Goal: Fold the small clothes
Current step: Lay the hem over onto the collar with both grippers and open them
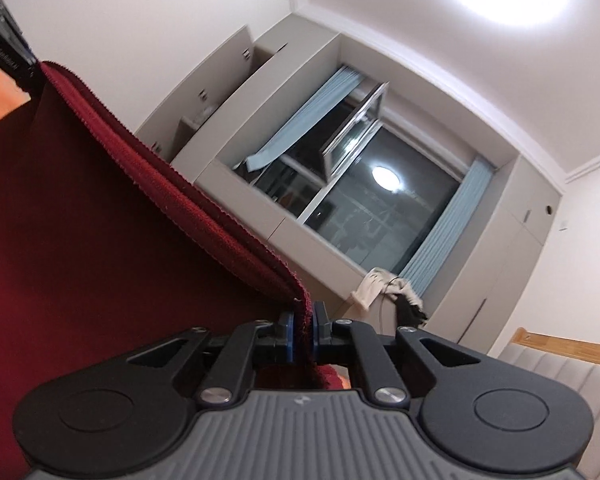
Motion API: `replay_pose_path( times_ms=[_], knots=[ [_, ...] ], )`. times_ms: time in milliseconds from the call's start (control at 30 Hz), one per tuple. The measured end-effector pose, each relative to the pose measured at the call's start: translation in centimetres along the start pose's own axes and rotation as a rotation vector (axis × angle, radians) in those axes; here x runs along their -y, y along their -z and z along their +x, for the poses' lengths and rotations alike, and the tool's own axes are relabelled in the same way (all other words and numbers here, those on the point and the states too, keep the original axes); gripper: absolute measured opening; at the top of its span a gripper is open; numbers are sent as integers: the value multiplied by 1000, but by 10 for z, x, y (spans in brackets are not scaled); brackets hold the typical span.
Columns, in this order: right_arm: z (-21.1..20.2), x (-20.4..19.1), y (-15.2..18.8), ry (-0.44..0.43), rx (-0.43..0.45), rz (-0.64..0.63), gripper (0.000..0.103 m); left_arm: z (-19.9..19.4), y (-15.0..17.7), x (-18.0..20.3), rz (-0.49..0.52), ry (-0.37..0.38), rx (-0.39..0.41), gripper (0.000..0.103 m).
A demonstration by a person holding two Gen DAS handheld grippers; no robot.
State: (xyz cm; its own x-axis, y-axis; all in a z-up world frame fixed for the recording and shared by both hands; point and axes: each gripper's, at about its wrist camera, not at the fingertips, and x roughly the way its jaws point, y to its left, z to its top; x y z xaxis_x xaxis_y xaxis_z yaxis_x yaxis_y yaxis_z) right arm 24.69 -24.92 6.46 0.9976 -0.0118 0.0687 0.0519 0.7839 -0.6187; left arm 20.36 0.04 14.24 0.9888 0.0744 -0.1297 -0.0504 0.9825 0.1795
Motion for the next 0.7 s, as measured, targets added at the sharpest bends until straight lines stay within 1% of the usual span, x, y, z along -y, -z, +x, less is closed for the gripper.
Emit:
replay_pose_path(
  times_ms=[133, 233, 300, 433, 500, 567, 633, 700],
  knots=[
    [46, -20, 14, -44, -43, -23, 8, 65, 12, -1, -32, -28, -99, 5],
    [77, -38, 26, -84, -77, -56, 8, 104, 26, -2, -39, -42, -179, 6],
    [94, -49, 34, -110, -100, -73, 8, 125, 35, -4, -33, -50, -225, 6],
    [112, -70, 52, -153, -152, -97, 11, 160, 56, -5, -37, -55, -330, 6],
    [116, -72, 59, -169, -183, -88, 17, 171, 65, -6, -35, -56, -371, 7],
    [117, -73, 66, -171, -212, -72, 29, 177, 73, -4, -24, -49, -399, 9],
    [116, -72, 71, -166, -241, -56, 37, 178, 78, -3, -17, -46, -412, 15],
    [115, -70, 75, -160, -275, -26, 39, 176, 81, -4, -25, -37, -415, 18]
  ],
)
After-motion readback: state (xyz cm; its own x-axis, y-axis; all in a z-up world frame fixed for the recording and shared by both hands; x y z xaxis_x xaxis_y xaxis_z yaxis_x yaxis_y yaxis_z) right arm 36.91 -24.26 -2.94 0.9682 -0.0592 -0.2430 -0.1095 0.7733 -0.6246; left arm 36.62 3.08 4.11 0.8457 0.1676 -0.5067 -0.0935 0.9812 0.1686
